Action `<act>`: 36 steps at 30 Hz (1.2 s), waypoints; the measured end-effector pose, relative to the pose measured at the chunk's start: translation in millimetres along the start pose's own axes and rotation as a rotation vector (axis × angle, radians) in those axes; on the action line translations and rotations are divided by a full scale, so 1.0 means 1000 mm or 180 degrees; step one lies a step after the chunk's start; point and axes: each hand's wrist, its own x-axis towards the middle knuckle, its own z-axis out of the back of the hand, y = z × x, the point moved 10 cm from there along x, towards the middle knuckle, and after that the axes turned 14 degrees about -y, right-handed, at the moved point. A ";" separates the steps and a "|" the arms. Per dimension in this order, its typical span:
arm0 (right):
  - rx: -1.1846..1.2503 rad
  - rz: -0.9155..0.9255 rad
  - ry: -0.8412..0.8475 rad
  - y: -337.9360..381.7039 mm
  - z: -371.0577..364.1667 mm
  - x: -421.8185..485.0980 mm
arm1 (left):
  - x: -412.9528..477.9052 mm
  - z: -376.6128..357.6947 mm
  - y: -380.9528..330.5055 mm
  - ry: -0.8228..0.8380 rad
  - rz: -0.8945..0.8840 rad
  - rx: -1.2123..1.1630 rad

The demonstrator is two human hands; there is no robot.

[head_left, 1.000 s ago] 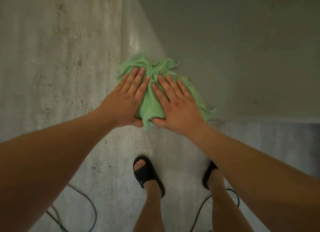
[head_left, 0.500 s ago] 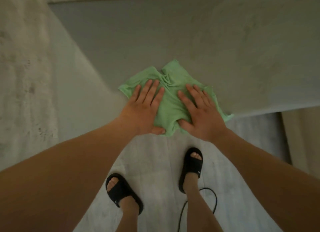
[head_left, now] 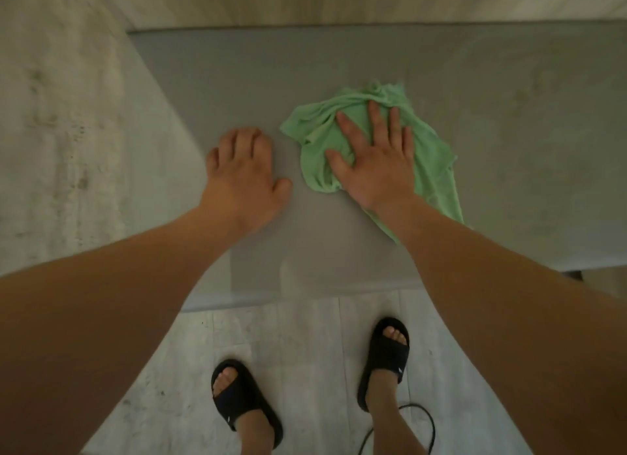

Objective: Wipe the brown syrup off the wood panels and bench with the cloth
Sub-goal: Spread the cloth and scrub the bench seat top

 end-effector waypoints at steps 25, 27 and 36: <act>-0.0116 -0.0177 -0.0039 -0.147 0.029 0.161 | 0.082 -0.067 -0.073 0.0833 0.0916 0.0215; -0.0059 -0.0492 -0.0033 -0.160 0.032 0.156 | 0.084 -0.069 -0.072 0.0924 0.0916 0.0235; 0.0055 -0.0201 -0.0250 -0.103 0.026 0.051 | 0.090 -0.073 -0.066 0.1162 0.0807 0.0180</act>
